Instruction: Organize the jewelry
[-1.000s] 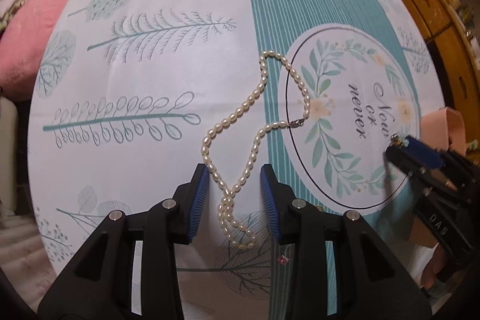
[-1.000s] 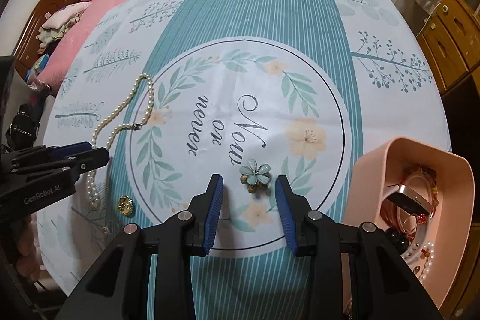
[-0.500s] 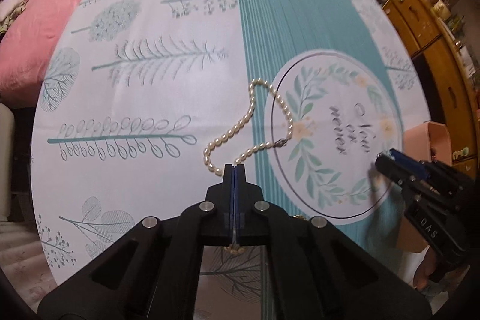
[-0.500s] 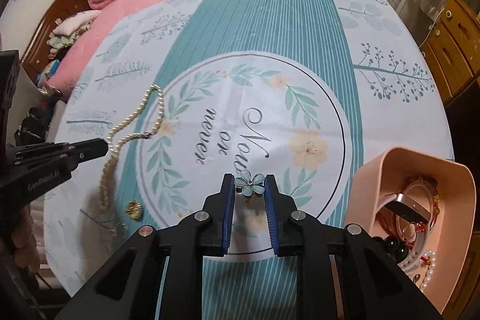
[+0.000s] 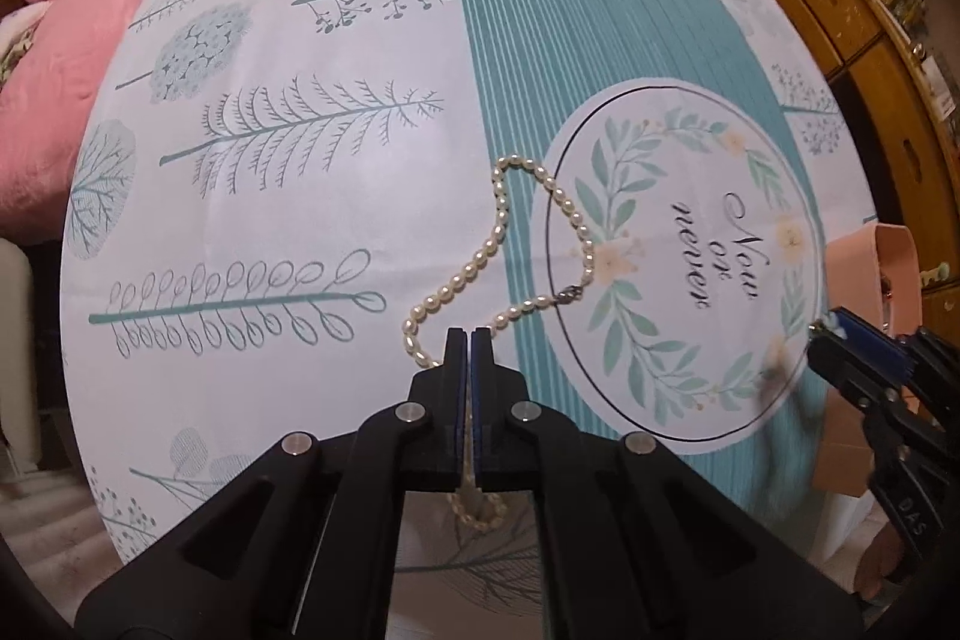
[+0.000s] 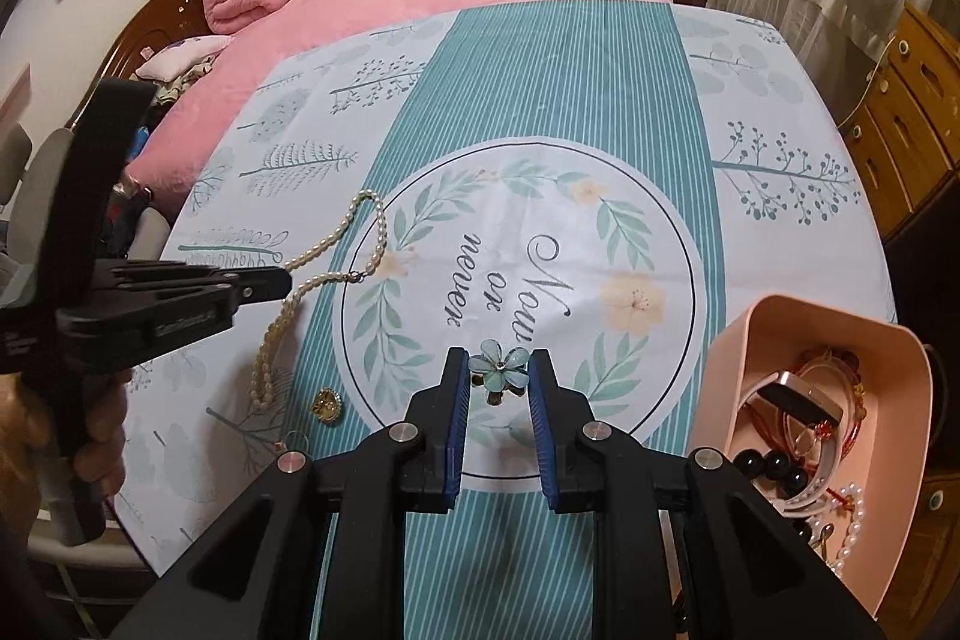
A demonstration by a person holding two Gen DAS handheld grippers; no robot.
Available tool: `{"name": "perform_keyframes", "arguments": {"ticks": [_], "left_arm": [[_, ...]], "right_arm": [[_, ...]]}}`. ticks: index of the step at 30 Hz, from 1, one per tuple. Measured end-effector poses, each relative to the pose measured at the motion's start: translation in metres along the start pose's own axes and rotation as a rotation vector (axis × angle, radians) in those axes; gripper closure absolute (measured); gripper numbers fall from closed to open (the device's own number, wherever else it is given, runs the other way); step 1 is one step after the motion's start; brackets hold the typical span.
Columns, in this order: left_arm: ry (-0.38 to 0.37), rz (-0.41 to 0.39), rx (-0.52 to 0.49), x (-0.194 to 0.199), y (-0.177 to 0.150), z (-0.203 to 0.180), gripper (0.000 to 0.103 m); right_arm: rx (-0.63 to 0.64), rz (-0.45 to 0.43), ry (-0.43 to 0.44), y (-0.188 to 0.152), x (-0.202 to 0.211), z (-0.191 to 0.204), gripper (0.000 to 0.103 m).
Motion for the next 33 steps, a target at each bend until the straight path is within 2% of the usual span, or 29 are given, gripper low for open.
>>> {"name": "perform_keyframes", "arguments": {"ticks": [1,2,3,5,10,15,25,28,32,33], "left_arm": [[-0.011,0.001,-0.001,-0.001,0.002,0.0,0.097],[-0.019,0.002,0.003,-0.001,0.003,0.001,0.085],[-0.025,0.0,0.004,-0.001,0.005,0.001,0.067],[-0.03,-0.024,0.009,0.001,0.008,0.004,0.051],[-0.01,-0.032,0.002,-0.001,0.015,0.007,0.051],[-0.008,-0.018,-0.049,-0.011,0.021,-0.003,0.051],[0.01,0.006,-0.227,-0.023,0.023,-0.021,0.052],[-0.001,-0.004,-0.229,-0.021,0.018,-0.019,0.065],[-0.016,0.008,-0.208,-0.015,0.005,-0.018,0.095],[-0.023,0.017,-0.197,-0.014,0.0,-0.017,0.097]], "right_arm": [[-0.001,0.0,0.0,-0.001,0.0,0.0,0.084],[-0.004,0.001,0.003,-0.002,0.001,-0.001,0.084],[-0.008,0.003,0.006,-0.002,0.0,-0.002,0.084],[-0.013,0.004,0.005,-0.003,0.0,-0.004,0.084],[-0.021,0.008,0.007,-0.004,-0.002,-0.008,0.084],[-0.02,0.013,0.008,-0.003,-0.003,-0.007,0.084],[-0.038,0.015,0.009,-0.003,-0.005,-0.011,0.084],[-0.055,0.016,0.009,-0.004,-0.004,-0.016,0.084],[-0.075,0.018,0.009,-0.006,-0.005,-0.021,0.084],[-0.077,0.018,0.009,-0.006,-0.005,-0.022,0.084]]}}
Point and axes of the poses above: each gripper's, at about its wrist camera, not at the fingertips, and x roughly against the way its jaws point, z to its left, y to its top, the point moved 8 cm from there along -x, roughly the way its jaws point
